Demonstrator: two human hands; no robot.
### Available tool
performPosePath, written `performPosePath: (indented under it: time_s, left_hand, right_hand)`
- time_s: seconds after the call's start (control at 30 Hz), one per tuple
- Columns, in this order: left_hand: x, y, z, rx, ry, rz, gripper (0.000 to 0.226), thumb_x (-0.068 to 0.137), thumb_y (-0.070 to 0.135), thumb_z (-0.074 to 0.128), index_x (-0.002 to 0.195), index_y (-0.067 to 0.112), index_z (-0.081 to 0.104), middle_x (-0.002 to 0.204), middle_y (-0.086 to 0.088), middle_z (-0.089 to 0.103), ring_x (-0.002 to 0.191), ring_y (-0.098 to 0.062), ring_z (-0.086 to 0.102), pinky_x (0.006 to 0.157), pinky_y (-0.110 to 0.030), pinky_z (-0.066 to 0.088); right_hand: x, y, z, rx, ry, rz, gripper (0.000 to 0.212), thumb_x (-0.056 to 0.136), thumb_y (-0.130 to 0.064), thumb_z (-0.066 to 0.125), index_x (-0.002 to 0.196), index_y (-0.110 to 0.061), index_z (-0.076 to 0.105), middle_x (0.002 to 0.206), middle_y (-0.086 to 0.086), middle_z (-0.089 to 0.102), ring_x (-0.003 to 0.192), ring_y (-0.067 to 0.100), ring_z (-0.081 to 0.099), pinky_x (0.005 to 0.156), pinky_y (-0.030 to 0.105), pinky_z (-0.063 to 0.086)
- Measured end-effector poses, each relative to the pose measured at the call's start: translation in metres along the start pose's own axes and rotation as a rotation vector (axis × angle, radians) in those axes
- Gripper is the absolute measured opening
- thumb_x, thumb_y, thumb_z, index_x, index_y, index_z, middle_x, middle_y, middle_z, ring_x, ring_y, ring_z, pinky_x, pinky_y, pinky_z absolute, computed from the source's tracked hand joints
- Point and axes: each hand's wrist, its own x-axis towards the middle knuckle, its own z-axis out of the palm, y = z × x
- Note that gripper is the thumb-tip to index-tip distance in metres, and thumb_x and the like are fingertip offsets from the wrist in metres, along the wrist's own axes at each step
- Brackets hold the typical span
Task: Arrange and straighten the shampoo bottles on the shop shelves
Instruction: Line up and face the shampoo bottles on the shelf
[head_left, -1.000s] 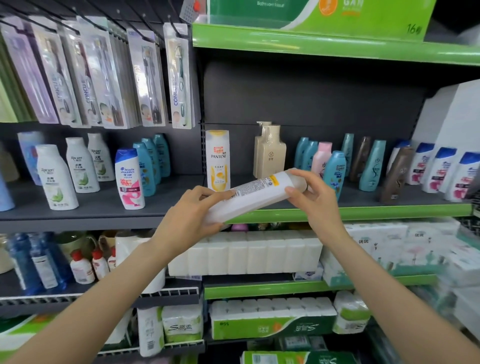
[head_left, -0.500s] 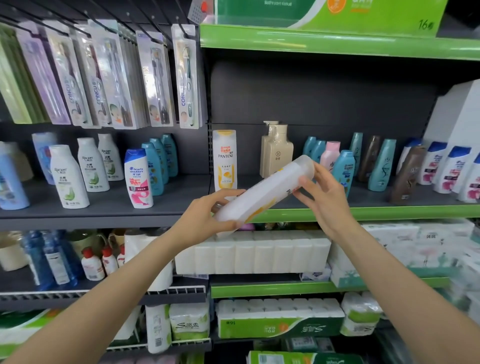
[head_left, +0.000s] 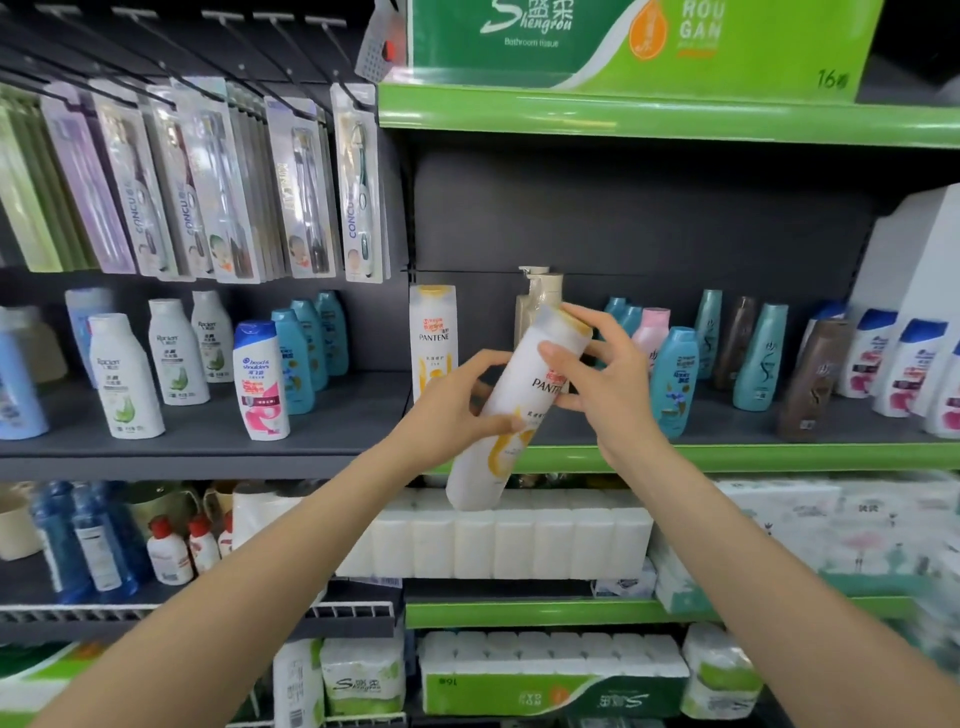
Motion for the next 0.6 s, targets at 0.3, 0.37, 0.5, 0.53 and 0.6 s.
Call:
performPosePath:
  time_s: [0.3, 0.37, 0.5, 0.53, 0.6]
  left_hand:
    - [0.038, -0.016, -0.004, -0.260, -0.030, -0.124, 0.050, 0.084, 0.016, 0.068, 0.125, 0.029, 0.044, 0.091, 0.003, 0.065, 0.081, -0.008, 0.066, 0.066, -0.022, 0.057]
    - [0.051, -0.021, -0.014, -0.130, -0.052, -0.107, 0.049, 0.084, 0.020, 0.068, 0.126, 0.029, 0.045, 0.091, 0.006, 0.064, 0.083, -0.006, 0.064, 0.070, -0.015, 0.053]
    - [0.081, -0.042, -0.055, 0.361, 0.204, 0.068, 0.034, 0.084, 0.022, 0.068, 0.117, 0.023, 0.060, 0.111, 0.007, 0.062, 0.104, -0.006, 0.053, 0.084, -0.014, 0.037]
    - [0.088, -0.050, -0.067, 0.417, 0.293, 0.103, 0.031, 0.084, 0.020, 0.067, 0.115, 0.022, 0.061, 0.112, 0.006, 0.060, 0.106, -0.008, 0.051, 0.086, -0.016, 0.033]
    - [0.102, -0.064, -0.088, 0.484, 0.388, 0.149, 0.031, 0.085, 0.021, 0.066, 0.116, 0.022, 0.060, 0.113, 0.003, 0.057, 0.109, -0.013, 0.048, 0.086, -0.016, 0.029]
  right_hand:
    - [0.048, 0.014, -0.001, -0.144, -0.117, -0.093, 0.042, 0.081, -0.016, 0.070, 0.115, -0.037, 0.058, 0.112, -0.001, 0.062, 0.100, 0.021, 0.063, 0.072, 0.035, 0.059]
    - [0.062, 0.025, 0.006, -0.133, -0.084, -0.079, 0.040, 0.080, -0.017, 0.072, 0.111, -0.040, 0.060, 0.111, 0.002, 0.064, 0.101, 0.023, 0.064, 0.074, 0.043, 0.059]
    - [0.095, 0.043, 0.023, -0.220, -0.017, -0.116, 0.040, 0.076, -0.019, 0.074, 0.107, -0.042, 0.062, 0.108, -0.005, 0.066, 0.098, 0.018, 0.065, 0.079, 0.046, 0.057]
    - [0.103, 0.046, 0.026, -0.258, -0.008, -0.139, 0.040, 0.077, -0.018, 0.074, 0.109, -0.038, 0.062, 0.109, -0.007, 0.066, 0.099, 0.016, 0.064, 0.081, 0.043, 0.057]
    - [0.120, 0.052, 0.033, -0.327, 0.017, -0.167, 0.040, 0.078, -0.017, 0.073, 0.112, -0.033, 0.060, 0.111, -0.007, 0.063, 0.102, 0.016, 0.062, 0.081, 0.036, 0.056]
